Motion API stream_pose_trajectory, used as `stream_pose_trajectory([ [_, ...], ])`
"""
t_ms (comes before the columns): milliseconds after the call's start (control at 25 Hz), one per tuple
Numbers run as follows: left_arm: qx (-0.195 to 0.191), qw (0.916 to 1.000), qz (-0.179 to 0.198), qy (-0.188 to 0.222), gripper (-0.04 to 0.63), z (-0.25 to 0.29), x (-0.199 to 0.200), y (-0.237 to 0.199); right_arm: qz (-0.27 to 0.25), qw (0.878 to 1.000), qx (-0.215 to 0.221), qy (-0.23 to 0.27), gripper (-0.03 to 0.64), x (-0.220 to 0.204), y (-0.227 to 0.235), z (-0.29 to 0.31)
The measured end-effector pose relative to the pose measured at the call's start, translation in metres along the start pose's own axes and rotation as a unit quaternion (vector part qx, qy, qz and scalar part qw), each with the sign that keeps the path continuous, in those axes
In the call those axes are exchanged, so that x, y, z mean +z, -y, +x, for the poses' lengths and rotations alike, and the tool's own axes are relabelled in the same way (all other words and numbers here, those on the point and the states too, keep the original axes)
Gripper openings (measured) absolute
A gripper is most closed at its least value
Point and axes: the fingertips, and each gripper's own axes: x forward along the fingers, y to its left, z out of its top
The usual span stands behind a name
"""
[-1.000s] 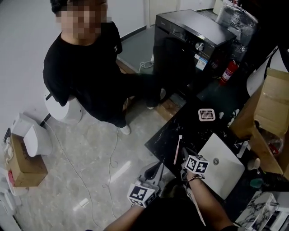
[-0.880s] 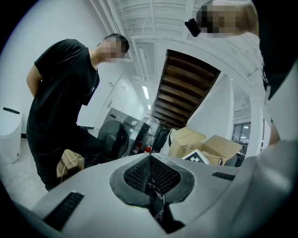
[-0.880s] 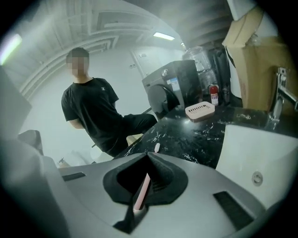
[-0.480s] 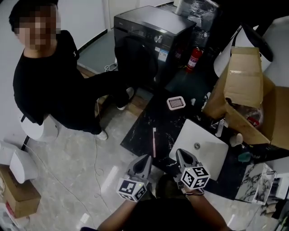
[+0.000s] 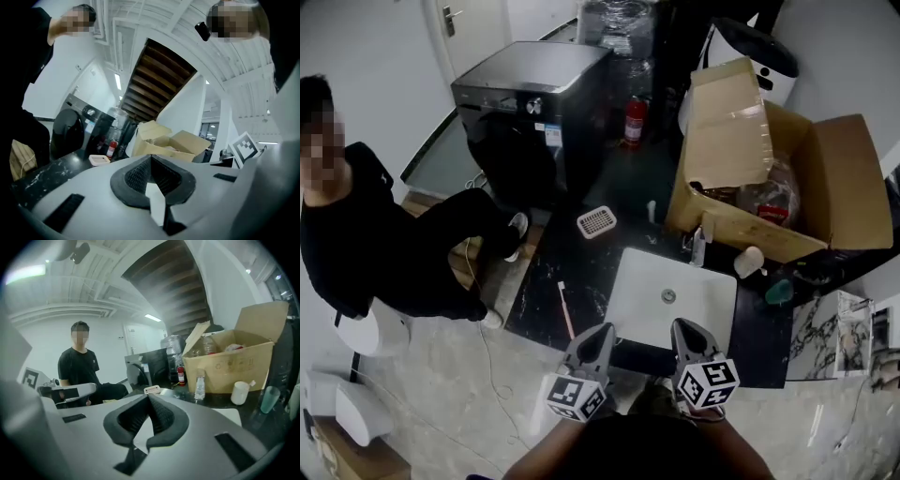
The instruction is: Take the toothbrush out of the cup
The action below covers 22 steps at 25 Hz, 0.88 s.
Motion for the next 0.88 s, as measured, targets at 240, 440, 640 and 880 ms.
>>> stream_pose_trajectory([
  [240,-0.066,0.9972,0.027,-0.024,0.025,0.071,-0.025,0.094,0.016,0.998,-0.056,0.033,0.014,0.011,0.099,-0.058],
  [440,-0.101,0.9931,0.042,-0.042,0.025,0.125,-0.051,0.168,0.025,0.994,-0.092,0.048,0.014,0.013,0.18,-0.104],
  [640,-0.111,0.9894,0.069,-0.063,0.025,0.189,-0.085,0.22,0.045,0.991,-0.114,0.06,0.014,0.006,0.254,-0.138],
  [880,-0.089,0.9876,0.098,-0.084,0.025,0.261,-0.133,0.241,0.038,0.992,-0.111,0.055,0.014,-0.007,0.316,-0.161],
])
